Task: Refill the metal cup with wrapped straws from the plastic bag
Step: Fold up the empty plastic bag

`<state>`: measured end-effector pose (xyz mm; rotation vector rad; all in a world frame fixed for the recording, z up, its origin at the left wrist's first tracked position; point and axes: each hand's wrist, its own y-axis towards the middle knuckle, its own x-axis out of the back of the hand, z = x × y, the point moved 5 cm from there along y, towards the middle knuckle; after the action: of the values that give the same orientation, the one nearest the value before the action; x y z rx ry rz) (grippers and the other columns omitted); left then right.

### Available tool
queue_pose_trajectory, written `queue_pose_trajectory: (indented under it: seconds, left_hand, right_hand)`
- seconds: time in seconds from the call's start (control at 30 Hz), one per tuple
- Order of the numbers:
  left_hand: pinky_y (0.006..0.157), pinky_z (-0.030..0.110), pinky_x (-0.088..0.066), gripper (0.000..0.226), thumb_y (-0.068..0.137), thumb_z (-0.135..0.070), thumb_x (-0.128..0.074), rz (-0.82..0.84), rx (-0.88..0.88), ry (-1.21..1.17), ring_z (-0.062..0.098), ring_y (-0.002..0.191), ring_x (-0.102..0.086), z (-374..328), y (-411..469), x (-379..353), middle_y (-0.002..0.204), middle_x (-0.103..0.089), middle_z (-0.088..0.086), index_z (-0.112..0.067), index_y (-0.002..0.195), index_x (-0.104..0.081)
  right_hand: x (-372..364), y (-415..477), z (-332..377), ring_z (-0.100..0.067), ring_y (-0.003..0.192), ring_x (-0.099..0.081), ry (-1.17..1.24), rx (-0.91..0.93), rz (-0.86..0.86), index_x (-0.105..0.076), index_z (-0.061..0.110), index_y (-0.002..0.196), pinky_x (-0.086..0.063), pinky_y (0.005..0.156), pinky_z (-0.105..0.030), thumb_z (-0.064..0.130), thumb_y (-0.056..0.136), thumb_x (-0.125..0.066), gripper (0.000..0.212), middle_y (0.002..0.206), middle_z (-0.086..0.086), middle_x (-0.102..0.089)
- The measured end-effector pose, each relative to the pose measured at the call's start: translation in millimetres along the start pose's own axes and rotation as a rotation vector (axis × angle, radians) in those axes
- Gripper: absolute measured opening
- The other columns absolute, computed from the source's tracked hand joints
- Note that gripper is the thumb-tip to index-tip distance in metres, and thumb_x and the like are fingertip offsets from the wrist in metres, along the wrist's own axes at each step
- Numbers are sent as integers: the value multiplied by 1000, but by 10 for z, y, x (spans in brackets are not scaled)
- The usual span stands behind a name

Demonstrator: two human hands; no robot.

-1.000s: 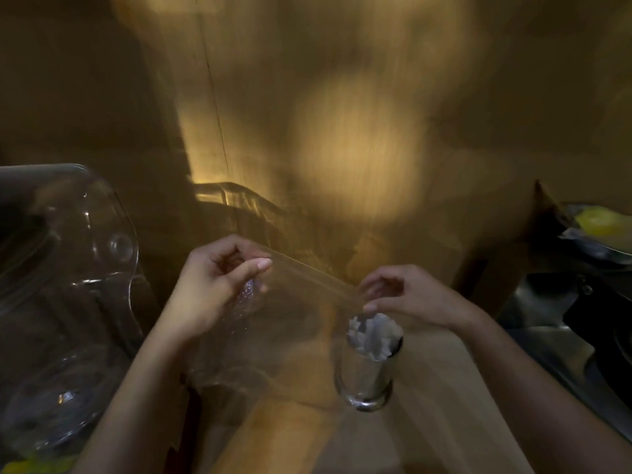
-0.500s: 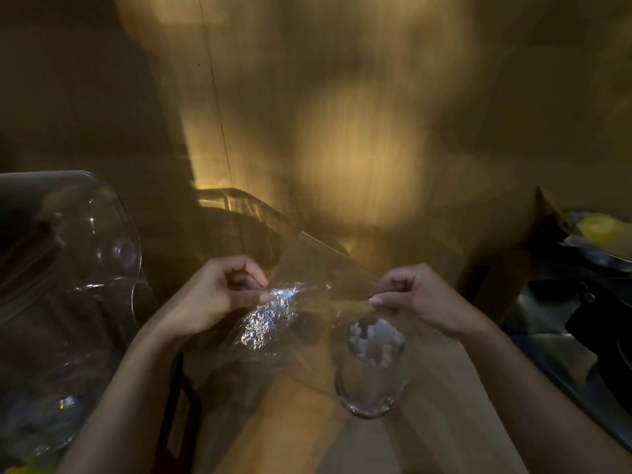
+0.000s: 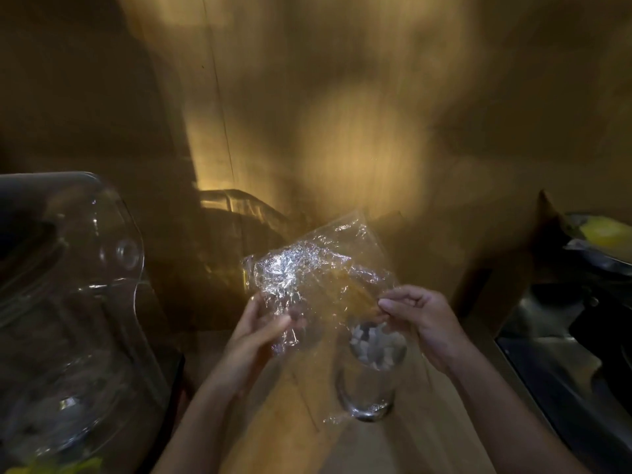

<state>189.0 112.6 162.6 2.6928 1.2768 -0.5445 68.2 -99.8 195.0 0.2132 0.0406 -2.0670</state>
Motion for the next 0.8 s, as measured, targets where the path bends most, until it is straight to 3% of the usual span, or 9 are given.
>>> queue_pose_trajectory:
  seconds: [0.03, 0.13, 0.17, 0.23, 0.3, 0.37, 0.53, 0.67, 0.8]
  left_hand:
    - [86, 44, -52, 63, 60, -8, -79, -81, -18, 68, 29, 89, -69, 5, 11, 15, 104, -72, 11, -15, 118, -57]
    - [60, 28, -46, 9, 67, -9, -75, -271, -128, 150, 13, 56, -58, -50, 51, 47, 61, -68, -3, -17, 68, -71]
    - [56, 25, -44, 12, 72, -8, -72, -312, -160, 148, 11, 53, -55, -66, 55, 55, 56, -65, -5, -17, 64, -70]
    - [56, 22, -47, 9, 75, -15, -69, -292, -182, 54, 9, 58, -56, -71, 63, 76, 59, -65, -7, -17, 66, -69]
    - [58, 18, -52, 6, 71, -20, -69, -107, -112, -2, 8, 66, -66, -53, 50, -19, 69, -71, -5, -16, 75, -69]
    - [62, 22, -54, 20, 68, -20, -71, 26, 1, 150, 13, 78, -72, 49, 5, -85, 83, -76, -2, -14, 87, -71]
    - [53, 20, -40, 4, 76, -17, -70, -100, -6, 304, 7, 58, -54, 102, -15, -7, 60, -65, -10, -14, 74, -70]
    - [39, 12, -38, 24, 83, -10, -62, -82, -64, 290, -2, 43, -49, 29, -25, -2, 48, -59, -9, -18, 61, -67]
    - [44, 21, -50, 22, 86, -9, -60, -75, -43, 289, 15, 51, -57, 41, -8, 49, 54, -60, -2, -16, 66, -67]
  right_hand:
    - [-5, -12, -23, -16, 53, -66, -9, -3, -2, -68, 4, 72, -53, 50, -20, 9, 60, -70, 13, 60, -8, -72]
    - [0, -19, -104, -14, 53, -65, -29, -20, -16, -68, 3, 73, -54, 50, -21, 5, 62, -70, 11, 58, -5, -72]
    - [5, -19, -130, -14, 52, -64, -36, -26, -23, -69, 4, 72, -54, 50, -22, 5, 63, -70, 10, 58, -4, -71]
    - [29, -17, -183, -15, 53, -64, -38, -40, -48, -70, 7, 70, -54, 54, -24, 9, 60, -72, 11, 58, -4, -71]
    - [87, -10, -231, -17, 56, -64, -13, -56, -90, -71, 8, 71, -52, 61, -26, 13, 56, -74, 16, 60, -4, -71]
    - [134, -7, -278, -16, 57, -64, 23, -74, -113, -72, 10, 70, -52, 61, -25, 14, 56, -74, 15, 61, -4, -72]
    - [180, -35, -357, -13, 52, -62, -80, -111, -95, -74, 15, 69, -48, 47, -20, 17, 60, -74, 10, 60, 0, -72]
    - [245, -56, -412, -11, 48, -59, -155, -137, -55, -74, 12, 69, -49, 46, -20, 11, 70, -72, 3, 55, -1, -70]
    - [276, -63, -423, -10, 48, -60, -150, -132, -2, -74, 8, 72, -49, 45, -20, 10, 68, -72, 5, 56, -2, -70]
